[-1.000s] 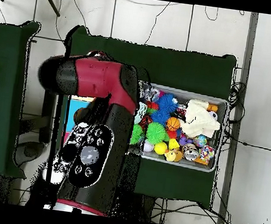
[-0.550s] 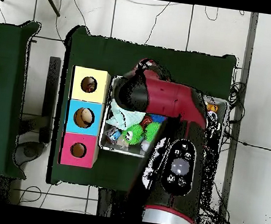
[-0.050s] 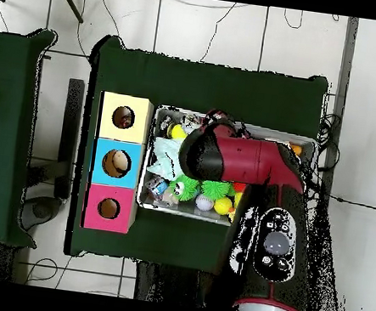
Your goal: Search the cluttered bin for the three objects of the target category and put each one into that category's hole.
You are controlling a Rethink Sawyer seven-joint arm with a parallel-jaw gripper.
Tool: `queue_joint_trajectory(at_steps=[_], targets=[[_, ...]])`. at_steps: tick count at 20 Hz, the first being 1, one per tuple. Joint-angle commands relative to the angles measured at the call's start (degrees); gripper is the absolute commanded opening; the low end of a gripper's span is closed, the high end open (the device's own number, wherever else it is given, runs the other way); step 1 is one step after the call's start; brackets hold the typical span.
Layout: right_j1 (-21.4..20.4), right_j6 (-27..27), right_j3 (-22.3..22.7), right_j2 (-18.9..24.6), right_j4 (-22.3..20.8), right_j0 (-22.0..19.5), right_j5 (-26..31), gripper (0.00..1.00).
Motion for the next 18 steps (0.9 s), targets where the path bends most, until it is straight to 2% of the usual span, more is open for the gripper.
queue_joint_trajectory(at_steps=[1,11,18], targets=[[-5.58,-16.17,13.59,17.52,-5.22,-8.94,-3.77,0.00],[-5.52,-15.62,20.56,35.21,-4.17,-25.75,-1.25,0.00],[-6.81,-17.89,21.27,39.66,-7.22,-29.94,2.37,0.00]])
